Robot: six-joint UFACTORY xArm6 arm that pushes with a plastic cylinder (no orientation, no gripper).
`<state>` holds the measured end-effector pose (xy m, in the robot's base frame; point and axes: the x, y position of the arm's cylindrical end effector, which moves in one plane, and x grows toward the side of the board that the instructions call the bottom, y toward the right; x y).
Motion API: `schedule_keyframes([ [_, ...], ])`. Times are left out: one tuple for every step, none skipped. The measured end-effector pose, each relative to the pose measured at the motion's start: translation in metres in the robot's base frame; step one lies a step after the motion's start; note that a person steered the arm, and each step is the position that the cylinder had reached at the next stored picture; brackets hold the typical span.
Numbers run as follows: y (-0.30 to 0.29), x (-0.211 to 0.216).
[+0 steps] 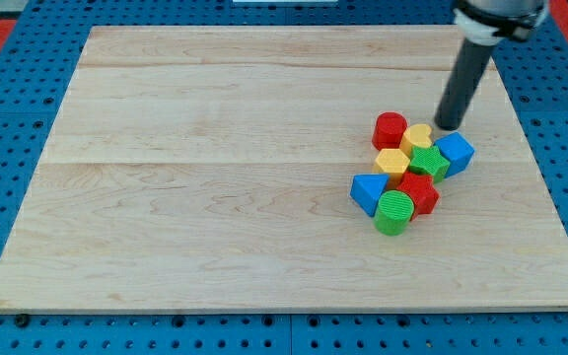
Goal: Move the blue cube to the bottom of the red star
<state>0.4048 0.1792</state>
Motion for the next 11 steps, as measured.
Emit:
schedule_keyframes([
  [0.015,0.054],
  [0.024,0.053],
  [0.053,0.040],
  [0.065,0.071],
  [0.036,0.099],
  [0.007,0.114],
  [0.016,0.114],
  [0.004,0.142],
  [0.022,0.142],
  [0.024,0.172],
  [-0.055,0.193],
])
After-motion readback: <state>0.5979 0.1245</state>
